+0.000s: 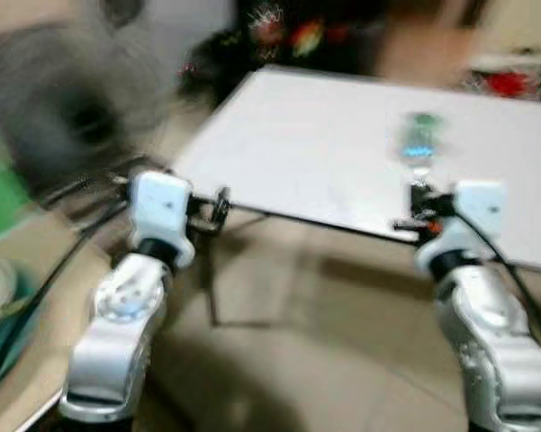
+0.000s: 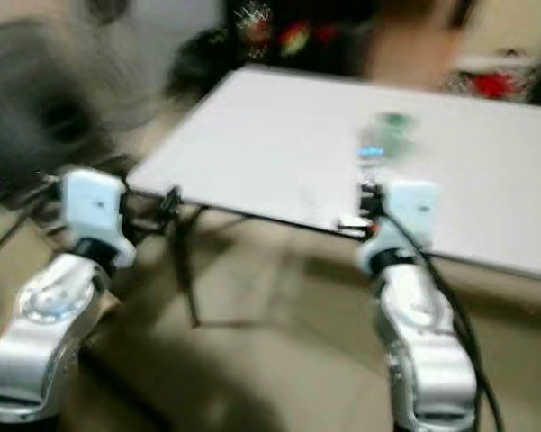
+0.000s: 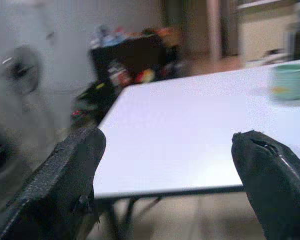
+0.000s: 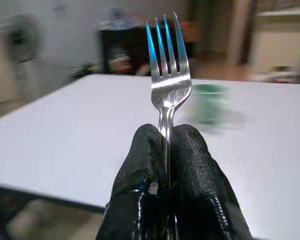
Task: Setting the table
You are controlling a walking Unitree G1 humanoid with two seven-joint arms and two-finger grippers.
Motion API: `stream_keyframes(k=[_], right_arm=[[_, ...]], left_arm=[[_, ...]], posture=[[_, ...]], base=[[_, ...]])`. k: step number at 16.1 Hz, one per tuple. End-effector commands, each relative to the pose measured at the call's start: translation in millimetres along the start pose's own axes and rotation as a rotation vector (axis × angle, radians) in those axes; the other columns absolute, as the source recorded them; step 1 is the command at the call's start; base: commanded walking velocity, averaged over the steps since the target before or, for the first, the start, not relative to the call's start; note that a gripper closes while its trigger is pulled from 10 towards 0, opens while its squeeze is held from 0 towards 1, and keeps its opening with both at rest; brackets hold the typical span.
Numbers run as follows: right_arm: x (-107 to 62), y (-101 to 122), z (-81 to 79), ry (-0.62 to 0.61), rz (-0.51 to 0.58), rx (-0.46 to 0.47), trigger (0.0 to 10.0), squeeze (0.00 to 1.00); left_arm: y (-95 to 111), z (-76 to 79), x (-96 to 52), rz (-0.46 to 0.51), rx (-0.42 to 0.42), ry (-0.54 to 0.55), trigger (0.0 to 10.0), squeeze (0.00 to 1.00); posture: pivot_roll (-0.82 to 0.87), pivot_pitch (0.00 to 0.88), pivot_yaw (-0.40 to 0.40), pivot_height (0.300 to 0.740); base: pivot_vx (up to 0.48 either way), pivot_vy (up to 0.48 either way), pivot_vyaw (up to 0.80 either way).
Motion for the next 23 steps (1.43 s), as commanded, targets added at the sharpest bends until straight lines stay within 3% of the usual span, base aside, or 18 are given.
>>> stream_keyframes(k=[1, 6, 23], right_arm=[[1.7, 3, -7.3, 0.03, -0.001, 0.004, 10.0, 0.0], [6.9, -5, -11.8, 0.091, -0.062, -0.005, 10.0, 0.0], [17.8, -9, -16.8, 0.205, -0.093, -0.014, 10.0, 0.0]], left_arm=[[-2, -11.8, 0.0, -0.021, 0.021, 0.05, 10.0, 0.0], [-4, -8.4, 1.3, -0.019, -0.027, 0.02, 10.0, 0.0], [-9, -12.4, 1.0, -0.038, -0.036, 0.027, 10.0, 0.0]], posture=[[-0.14, 0.0, 0.035, 0.74], [-0.14, 0.0, 0.038, 0.74], [-0.14, 0.0, 0.028, 0.74]], base=[[0.0, 0.0, -0.8], [0.0, 0.0, -0.32], [0.27, 0.0, 0.0]])
Point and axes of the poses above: a point about 5 cm out from each wrist's last joint towards the gripper, its own x axis pointing out of the wrist towards the gripper, its own y axis along the axis of the wrist's last joint, z = x × y, the point moved 2 cm from there along x, pointing out of the wrist towards the gripper, and after that the axes turned 14 degrees about -x, right-handed, at the moved point
